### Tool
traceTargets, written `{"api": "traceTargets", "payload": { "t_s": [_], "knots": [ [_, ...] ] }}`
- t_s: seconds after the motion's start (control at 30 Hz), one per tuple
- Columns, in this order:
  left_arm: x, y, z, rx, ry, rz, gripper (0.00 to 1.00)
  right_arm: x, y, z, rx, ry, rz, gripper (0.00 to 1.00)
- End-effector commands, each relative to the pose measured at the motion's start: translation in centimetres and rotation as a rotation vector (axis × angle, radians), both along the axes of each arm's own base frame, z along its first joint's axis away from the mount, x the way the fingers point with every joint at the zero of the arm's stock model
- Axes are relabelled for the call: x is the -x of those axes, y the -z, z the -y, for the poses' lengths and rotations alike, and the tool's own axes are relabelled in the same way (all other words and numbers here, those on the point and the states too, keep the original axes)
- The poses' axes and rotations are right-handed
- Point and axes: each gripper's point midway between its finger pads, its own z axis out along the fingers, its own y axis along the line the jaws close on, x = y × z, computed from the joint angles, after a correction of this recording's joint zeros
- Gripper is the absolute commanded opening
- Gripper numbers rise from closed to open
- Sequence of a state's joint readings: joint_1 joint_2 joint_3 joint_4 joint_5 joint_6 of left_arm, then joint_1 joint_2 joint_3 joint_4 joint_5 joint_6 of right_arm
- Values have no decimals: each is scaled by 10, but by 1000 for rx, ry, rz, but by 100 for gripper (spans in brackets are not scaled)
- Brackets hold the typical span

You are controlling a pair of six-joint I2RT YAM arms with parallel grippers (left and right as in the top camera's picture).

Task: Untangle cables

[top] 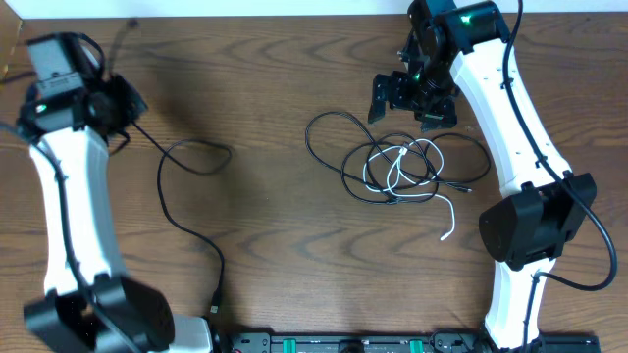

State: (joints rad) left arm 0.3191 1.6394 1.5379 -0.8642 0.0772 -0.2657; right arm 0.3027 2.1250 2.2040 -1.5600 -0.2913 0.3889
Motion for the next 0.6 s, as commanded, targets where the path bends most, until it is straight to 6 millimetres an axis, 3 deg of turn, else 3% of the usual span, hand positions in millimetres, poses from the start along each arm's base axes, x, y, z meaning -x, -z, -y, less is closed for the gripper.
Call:
{"api": "traceTargets", "payload": {
  "t_s": [0.0, 0.13, 0.27, 0.33, 0.37, 0.4, 0.47, 0.57],
  "knots": [
    [15, 39, 6, 68, -5, -151, 8, 3, -15, -2, -10, -19, 41, 99],
    [43, 75, 16, 145, -29, -349, 8, 3, -15, -2, -10, -19, 41, 99],
    [68, 95, 25, 199, -44, -503, 8, 3, -15, -2, -10, -19, 41, 99],
    [76, 100, 29, 220, -43, -552, 25, 3, -15, -2, -10, -19, 41, 99],
    [79, 101, 31, 231, -42, -572, 30, 3, -15, -2, -10, -19, 41, 99],
    [84, 101, 34, 248, -41, -592, 29, 3, -15, -2, -10, -19, 41, 99],
    [88, 100, 39, 273, -37, -607, 8, 3, -15, -2, -10, -19, 41, 99],
    [88, 93, 50, 328, 1, -589, 8, 3, -15, -2, -10, -19, 41, 99]
  ]
}}
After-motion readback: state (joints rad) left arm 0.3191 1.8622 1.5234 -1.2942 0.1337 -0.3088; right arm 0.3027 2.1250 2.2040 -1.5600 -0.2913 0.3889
